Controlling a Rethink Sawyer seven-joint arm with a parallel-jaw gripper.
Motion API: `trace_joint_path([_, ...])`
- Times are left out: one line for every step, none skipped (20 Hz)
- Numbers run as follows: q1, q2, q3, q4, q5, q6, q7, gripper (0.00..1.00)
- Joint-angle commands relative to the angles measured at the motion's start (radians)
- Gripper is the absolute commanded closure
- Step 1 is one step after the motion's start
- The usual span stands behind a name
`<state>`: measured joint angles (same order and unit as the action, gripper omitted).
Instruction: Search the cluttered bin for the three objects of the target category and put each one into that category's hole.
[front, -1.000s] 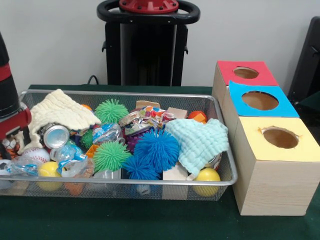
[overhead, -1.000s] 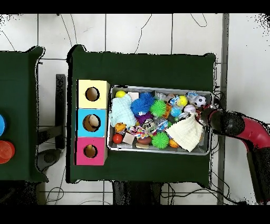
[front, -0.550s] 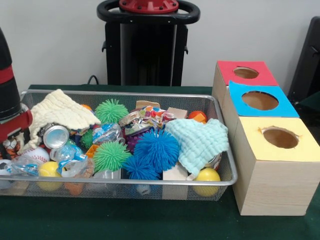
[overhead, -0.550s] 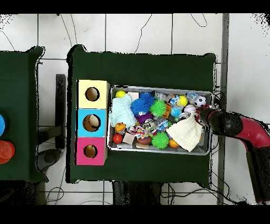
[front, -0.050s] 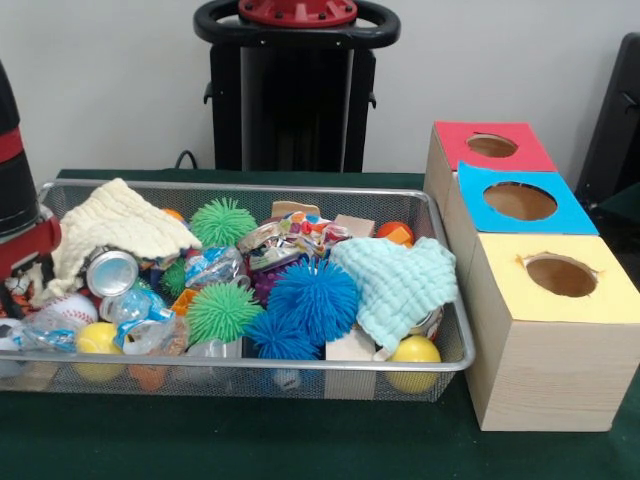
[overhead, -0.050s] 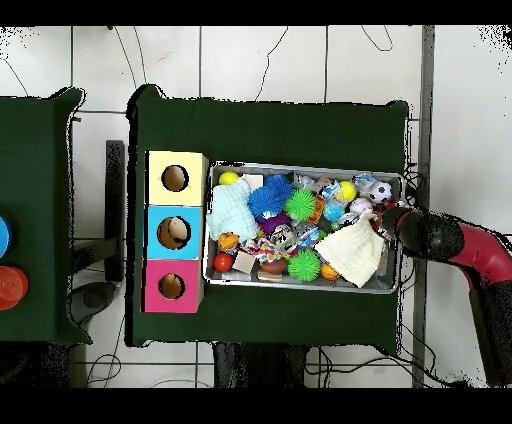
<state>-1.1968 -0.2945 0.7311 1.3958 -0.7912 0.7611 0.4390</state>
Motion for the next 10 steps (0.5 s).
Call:
trace_joint_path([-0.035,0.056,-0.021,0.004,-0.142,-0.004,-0.386,1.0])
trace_joint_path([-0.033,0.053,-0.024,0.004,-0.144,-0.004,-0.382,1.0])
trace_joint_path([-0.033,0.051,-0.025,0.005,-0.143,-0.003,-0.383,1.0])
trace_joint_path([-0.031,0.049,-0.028,0.005,-0.145,-0.007,-0.38,1.0])
trace_joint_path([-0.033,0.05,-0.027,0.002,-0.143,-0.005,-0.385,1.0])
trace_joint_path([-0.031,0.05,-0.03,0.001,-0.143,-0.007,-0.385,1.0])
trace_joint_path([-0.031,0.051,-0.032,-0.004,-0.142,-0.006,-0.389,1.0])
trace_joint_path([-0.029,0.05,-0.034,-0.005,-0.141,-0.008,-0.387,1.0])
trace_joint_path([-0.028,0.05,-0.036,-0.007,-0.141,-0.008,-0.388,1.0])
trace_joint_path([-0.027,0.05,-0.038,-0.008,-0.14,-0.011,-0.386,1.0])
